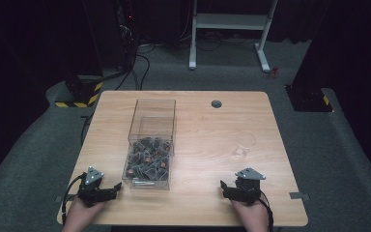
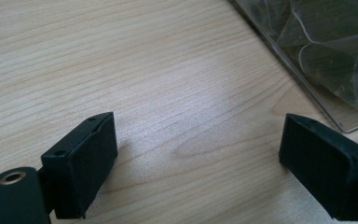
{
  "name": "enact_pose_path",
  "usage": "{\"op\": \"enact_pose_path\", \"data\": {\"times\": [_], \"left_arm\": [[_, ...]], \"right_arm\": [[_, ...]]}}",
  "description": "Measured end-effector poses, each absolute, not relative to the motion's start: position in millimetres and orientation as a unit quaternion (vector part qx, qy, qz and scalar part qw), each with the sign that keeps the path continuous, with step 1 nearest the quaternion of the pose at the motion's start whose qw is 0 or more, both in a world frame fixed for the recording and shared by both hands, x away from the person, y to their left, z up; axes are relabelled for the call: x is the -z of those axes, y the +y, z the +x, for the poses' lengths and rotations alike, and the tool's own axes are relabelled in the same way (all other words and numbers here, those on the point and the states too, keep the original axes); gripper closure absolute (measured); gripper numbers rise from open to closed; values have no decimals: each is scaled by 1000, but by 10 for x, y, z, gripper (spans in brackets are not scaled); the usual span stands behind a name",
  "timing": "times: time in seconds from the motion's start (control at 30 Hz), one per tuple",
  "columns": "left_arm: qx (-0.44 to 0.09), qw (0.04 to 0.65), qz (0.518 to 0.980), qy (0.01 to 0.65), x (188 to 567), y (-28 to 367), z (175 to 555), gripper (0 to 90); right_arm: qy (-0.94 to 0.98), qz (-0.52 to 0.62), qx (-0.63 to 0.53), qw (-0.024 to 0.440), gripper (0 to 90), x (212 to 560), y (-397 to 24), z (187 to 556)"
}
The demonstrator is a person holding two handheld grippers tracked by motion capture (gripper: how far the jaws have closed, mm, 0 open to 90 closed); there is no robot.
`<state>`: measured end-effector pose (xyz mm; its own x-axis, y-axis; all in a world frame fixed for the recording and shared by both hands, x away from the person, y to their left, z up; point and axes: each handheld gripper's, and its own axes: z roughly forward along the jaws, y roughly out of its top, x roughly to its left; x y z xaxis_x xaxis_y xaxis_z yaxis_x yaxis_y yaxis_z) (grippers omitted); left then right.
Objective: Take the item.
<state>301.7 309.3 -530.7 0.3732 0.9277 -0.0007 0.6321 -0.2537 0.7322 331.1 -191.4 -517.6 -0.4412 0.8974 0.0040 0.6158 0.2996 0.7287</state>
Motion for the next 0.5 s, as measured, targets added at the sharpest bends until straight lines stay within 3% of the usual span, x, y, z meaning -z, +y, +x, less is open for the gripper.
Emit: {"op": "enact_pose_path", "data": {"times": [0.5], "left_arm": [[-224,330,759,514,5308,3093,3010,109]], "right_arm": [[778,468,-364,209,155,5020,-1841,3268]]}}
